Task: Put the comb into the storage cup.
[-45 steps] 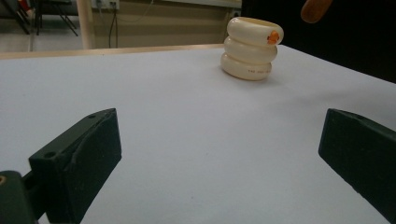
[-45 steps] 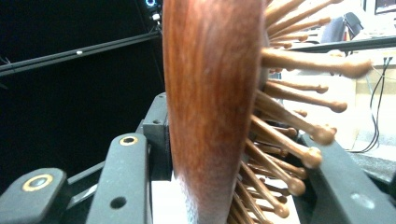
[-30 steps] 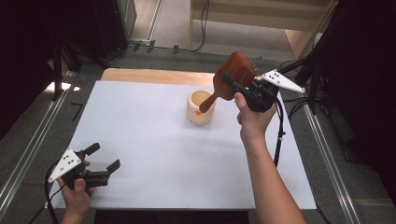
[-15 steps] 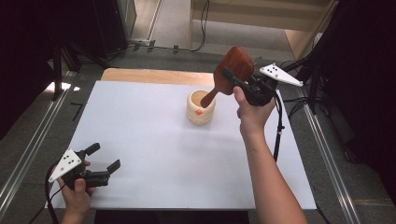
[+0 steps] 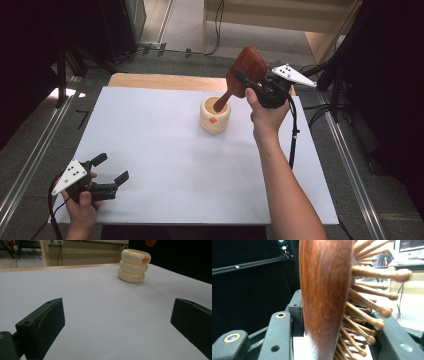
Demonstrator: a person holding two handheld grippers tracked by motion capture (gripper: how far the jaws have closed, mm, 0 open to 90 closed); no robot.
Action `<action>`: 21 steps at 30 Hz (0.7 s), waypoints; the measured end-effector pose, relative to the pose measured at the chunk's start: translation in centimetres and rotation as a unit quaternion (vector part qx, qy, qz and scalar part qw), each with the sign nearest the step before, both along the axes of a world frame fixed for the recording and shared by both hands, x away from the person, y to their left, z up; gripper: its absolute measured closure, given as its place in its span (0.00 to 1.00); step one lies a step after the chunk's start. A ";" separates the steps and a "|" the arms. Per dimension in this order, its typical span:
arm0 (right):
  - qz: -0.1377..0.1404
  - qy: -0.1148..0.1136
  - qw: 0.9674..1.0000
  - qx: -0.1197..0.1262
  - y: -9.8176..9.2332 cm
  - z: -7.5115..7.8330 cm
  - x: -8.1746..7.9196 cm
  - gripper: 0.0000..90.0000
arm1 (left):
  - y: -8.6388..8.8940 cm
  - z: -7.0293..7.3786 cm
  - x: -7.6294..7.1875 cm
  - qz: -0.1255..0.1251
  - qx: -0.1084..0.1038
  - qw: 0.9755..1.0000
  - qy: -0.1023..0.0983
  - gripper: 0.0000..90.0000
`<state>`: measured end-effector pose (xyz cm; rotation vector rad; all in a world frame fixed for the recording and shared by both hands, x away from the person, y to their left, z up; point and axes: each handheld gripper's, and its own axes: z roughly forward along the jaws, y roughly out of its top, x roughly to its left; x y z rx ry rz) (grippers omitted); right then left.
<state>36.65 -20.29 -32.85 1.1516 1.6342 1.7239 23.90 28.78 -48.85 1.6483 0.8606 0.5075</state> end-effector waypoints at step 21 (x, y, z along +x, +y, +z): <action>-0.015 0.009 1.000 -0.005 0.5 -1.3 2.0 0.59 | 0.0 0.0 0.0 -0.002 0.000 1.000 -0.001 0.00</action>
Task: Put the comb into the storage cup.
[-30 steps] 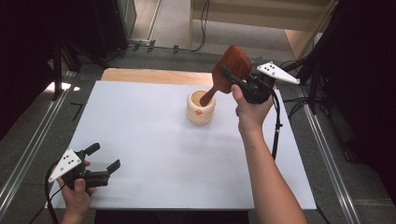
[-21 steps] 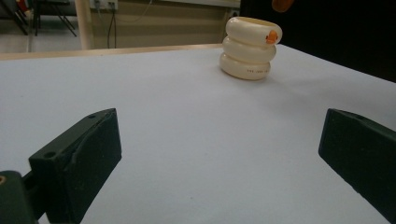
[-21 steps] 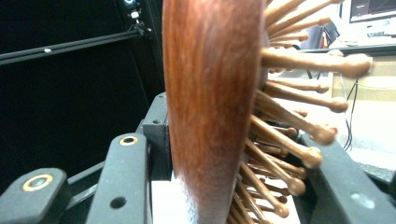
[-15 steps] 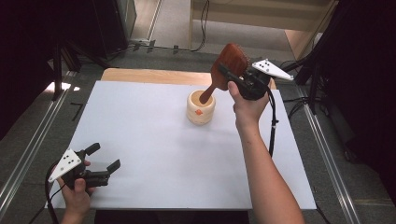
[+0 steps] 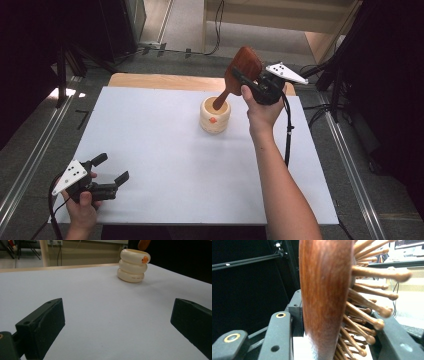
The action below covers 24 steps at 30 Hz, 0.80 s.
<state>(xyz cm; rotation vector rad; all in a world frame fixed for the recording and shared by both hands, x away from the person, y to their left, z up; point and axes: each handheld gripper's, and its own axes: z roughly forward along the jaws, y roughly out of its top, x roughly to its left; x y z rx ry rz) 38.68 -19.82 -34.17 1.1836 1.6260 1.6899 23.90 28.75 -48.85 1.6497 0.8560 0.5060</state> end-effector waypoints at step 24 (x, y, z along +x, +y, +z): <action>-0.005 0.030 0.999 -0.013 1.2 -3.1 1.6 0.59 | 0.0 0.0 0.0 0.000 -0.001 1.000 0.000 0.00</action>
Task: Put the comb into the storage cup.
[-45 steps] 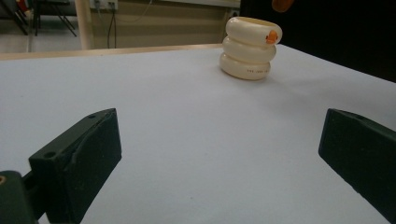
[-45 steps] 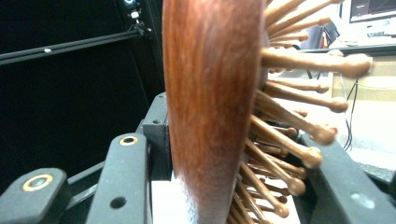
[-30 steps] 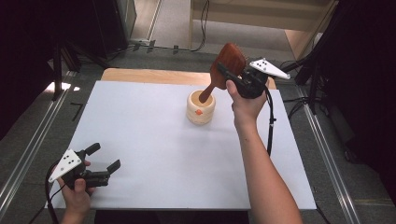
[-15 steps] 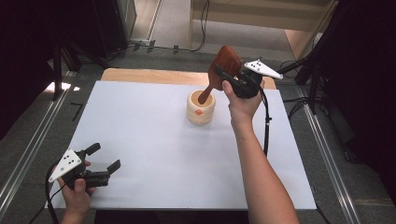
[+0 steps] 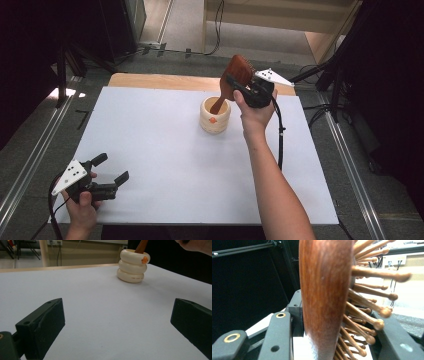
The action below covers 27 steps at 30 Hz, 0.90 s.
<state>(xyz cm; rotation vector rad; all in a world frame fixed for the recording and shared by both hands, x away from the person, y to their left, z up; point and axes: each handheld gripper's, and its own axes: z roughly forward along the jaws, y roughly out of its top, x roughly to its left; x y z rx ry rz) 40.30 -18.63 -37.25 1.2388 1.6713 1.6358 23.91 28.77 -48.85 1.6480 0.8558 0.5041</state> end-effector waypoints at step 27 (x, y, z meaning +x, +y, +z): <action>-0.007 0.031 0.999 0.005 0.8 -2.7 1.1 0.59 | 0.1 0.0 0.0 0.000 -0.001 1.000 0.000 0.00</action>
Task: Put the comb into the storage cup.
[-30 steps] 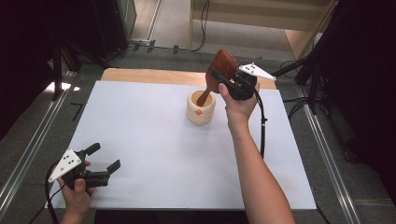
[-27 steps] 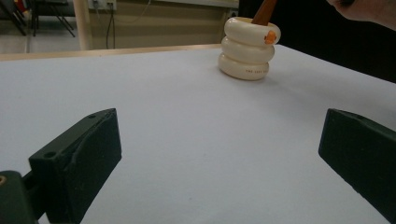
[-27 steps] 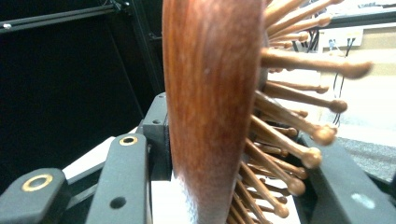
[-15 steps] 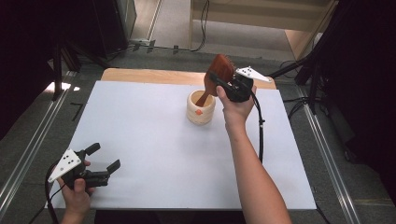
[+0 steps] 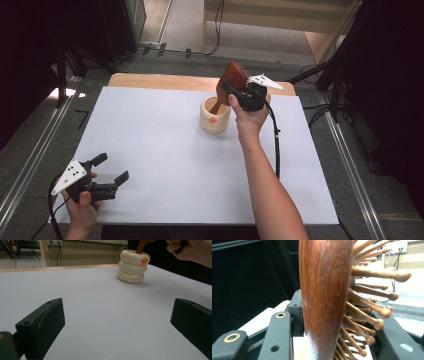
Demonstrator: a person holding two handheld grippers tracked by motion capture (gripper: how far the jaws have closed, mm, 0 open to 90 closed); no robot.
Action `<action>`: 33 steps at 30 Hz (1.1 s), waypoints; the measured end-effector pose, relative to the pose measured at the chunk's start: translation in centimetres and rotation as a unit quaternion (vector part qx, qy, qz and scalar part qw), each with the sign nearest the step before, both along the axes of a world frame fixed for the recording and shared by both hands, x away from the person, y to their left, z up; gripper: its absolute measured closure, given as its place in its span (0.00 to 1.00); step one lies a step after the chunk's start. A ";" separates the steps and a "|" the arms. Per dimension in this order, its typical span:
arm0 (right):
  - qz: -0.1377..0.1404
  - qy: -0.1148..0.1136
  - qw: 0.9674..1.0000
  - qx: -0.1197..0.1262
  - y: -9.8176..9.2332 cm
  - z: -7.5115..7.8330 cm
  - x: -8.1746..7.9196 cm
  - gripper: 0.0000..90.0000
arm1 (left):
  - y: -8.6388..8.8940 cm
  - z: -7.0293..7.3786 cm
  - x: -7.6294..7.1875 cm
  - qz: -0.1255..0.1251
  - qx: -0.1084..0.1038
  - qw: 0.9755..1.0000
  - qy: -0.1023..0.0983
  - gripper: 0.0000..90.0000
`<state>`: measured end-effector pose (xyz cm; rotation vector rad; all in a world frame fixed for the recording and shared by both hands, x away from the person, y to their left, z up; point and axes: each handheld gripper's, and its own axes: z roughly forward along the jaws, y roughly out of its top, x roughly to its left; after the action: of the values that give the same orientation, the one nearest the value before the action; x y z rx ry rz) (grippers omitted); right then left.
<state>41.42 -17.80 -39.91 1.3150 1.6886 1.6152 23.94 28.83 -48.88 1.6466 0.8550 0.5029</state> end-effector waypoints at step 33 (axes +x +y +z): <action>-0.016 0.035 0.999 0.035 0.0 -3.2 0.7 0.59 | 0.0 0.0 0.0 -0.001 0.001 1.000 0.000 0.00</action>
<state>42.13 -17.75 -43.08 1.4416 1.6569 1.6397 23.95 28.80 -48.89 1.6488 0.8528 0.5035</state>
